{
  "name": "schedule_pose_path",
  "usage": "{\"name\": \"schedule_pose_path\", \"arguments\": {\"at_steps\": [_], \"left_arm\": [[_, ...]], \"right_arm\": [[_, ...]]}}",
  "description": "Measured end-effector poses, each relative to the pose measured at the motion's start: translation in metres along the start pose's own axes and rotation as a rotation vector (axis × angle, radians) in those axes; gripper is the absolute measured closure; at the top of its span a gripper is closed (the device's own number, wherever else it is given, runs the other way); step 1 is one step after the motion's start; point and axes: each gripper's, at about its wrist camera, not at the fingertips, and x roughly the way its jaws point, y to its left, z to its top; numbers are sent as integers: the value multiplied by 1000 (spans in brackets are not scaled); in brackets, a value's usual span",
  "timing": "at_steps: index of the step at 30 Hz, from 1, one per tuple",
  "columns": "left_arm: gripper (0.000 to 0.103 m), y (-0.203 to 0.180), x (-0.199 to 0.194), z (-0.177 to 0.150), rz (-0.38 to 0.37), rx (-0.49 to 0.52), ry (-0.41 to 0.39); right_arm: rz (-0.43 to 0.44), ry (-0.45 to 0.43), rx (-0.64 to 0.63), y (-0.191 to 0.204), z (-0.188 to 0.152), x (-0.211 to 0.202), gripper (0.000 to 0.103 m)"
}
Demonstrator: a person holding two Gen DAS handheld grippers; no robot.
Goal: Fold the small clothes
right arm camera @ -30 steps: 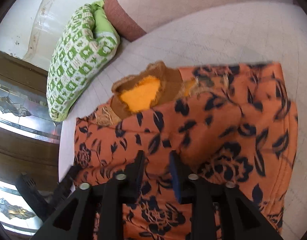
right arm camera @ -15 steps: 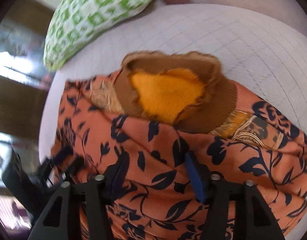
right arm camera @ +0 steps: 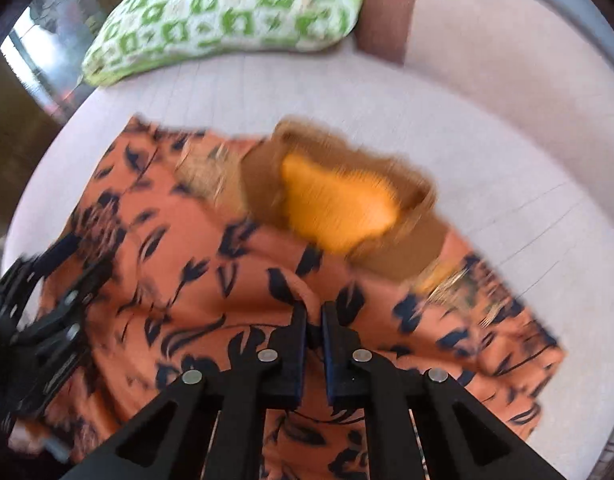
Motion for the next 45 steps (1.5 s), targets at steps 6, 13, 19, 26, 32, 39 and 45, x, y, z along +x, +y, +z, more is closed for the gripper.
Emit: {"name": "schedule_pose_path", "arguments": {"at_steps": [6, 13, 19, 26, 32, 39, 45], "left_arm": [[43, -2, 6, -2, -22, 1, 32], [39, 13, -4, 8, 27, -37, -14], [37, -2, 12, -1, 134, 85, 39], [37, 15, -12, 4, 175, 6, -54], [25, 26, 26, -4, 220, 64, 73], [25, 71, -34, -15, 153, 3, -14], [25, 114, -94, -58, 212, -53, -49]], "right_arm": [[-48, -43, 155, -25, 14, 18, 96], [193, -209, 462, -96, -43, -49, 94], [159, -149, 612, -130, -121, -41, 94], [228, -282, 797, -137, -169, -43, 93], [197, -198, 734, -110, -197, -35, 87], [251, -328, 688, -85, -243, -109, 86], [368, -292, 684, -51, -299, -115, 83]]}}
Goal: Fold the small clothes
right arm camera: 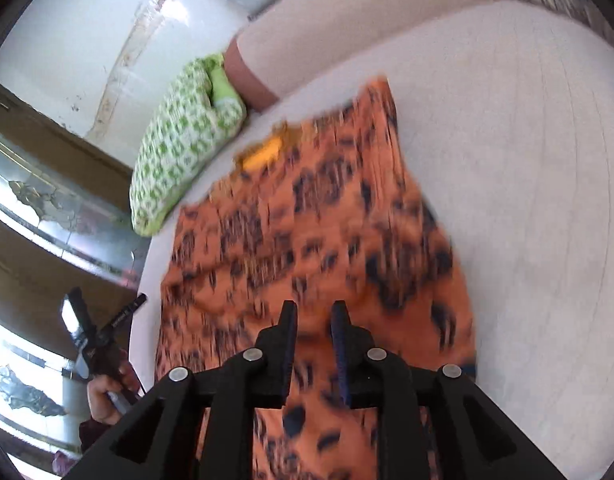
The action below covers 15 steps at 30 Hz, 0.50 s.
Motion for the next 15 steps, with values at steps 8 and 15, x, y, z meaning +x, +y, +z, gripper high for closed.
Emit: {"name": "schedule_pose_path", "arguments": {"at_steps": [8, 15], "left_arm": [[25, 0, -12, -85, -12, 112, 187], [25, 41, -36, -106, -20, 51, 185]], "right_arm": [[-35, 161, -30, 14, -51, 51, 82], [31, 204, -31, 7, -76, 31, 82]]}}
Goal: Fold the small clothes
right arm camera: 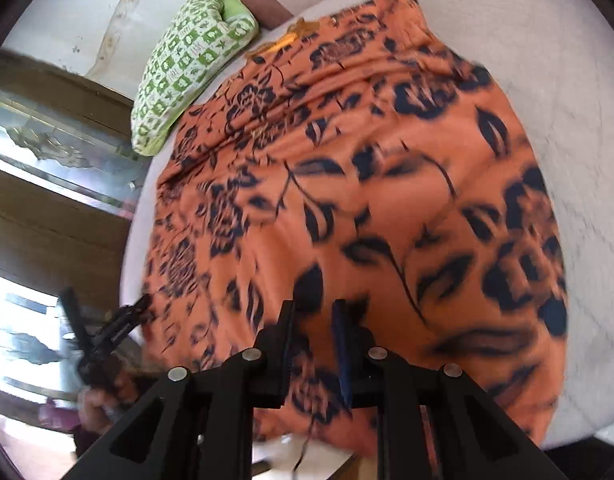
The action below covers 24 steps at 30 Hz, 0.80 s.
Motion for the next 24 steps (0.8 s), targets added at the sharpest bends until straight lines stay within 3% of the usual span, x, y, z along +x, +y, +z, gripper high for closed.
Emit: {"name": "schedule_pose_path", "arguments": {"at_steps": [4, 7, 8, 9, 10, 14, 17, 21, 23, 24], "left_arm": [[25, 39, -1, 3, 29, -99, 29], [25, 44, -2, 2, -5, -70, 58], [25, 43, -2, 3, -16, -62, 62], [25, 43, -2, 2, -31, -60, 68], [25, 43, -2, 1, -60, -63, 83], [25, 42, 9, -6, -210, -93, 190], [26, 44, 16, -15, -297, -129, 252], [61, 38, 12, -23, -308, -70, 230], [73, 30, 8, -26, -349, -25, 213], [73, 28, 8, -26, -350, -17, 211]], "right_arm": [[13, -98, 76, -25, -6, -39, 81], [39, -144, 116, -37, -6, -58, 70], [36, -157, 117, -39, -7, -63, 56], [25, -167, 117, -40, -9, -68, 32], [19, -178, 118, -41, -10, -73, 28], [25, -159, 135, -53, -16, -89, 28], [27, -104, 217, -71, -19, -99, 28], [49, -26, 294, -91, -36, -97, 28], [39, 11, 301, -92, -45, -91, 28], [32, 34, 295, -91, -49, -86, 28]]}}
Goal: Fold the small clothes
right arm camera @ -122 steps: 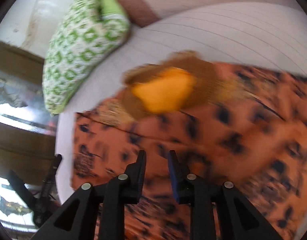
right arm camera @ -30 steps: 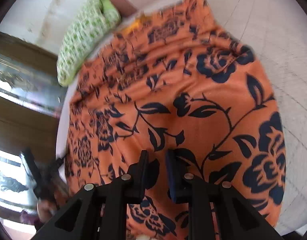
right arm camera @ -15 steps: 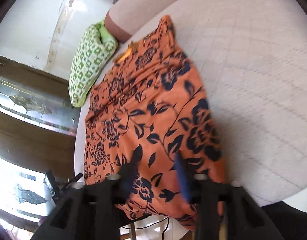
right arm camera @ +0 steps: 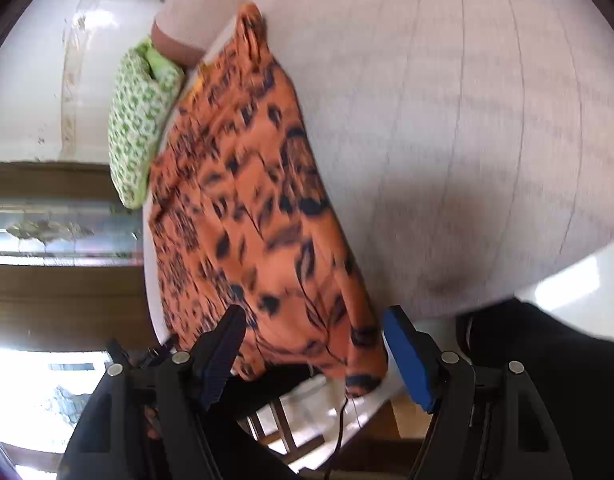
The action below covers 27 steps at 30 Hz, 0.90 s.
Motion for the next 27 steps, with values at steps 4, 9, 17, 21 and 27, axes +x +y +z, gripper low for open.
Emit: {"name": "schedule_pose_path", "arguments": {"at_steps": [4, 9, 17, 21, 27], "left_arm": [[65, 4, 1, 0, -42, 6, 2], [36, 12, 4, -2, -85, 18, 28], [89, 31, -1, -12, -103, 10, 23], [81, 31, -1, -13, -90, 34, 25], [55, 11, 7, -12, -75, 64, 41]], "right_arm": [[-93, 91, 5, -2, -12, 35, 30], [-110, 127, 42, -7, -21, 68, 69], [-8, 47, -109, 37, -21, 26, 84], [129, -60, -172, 55, -13, -3, 84], [237, -97, -105, 50, 2, 16, 84]]}}
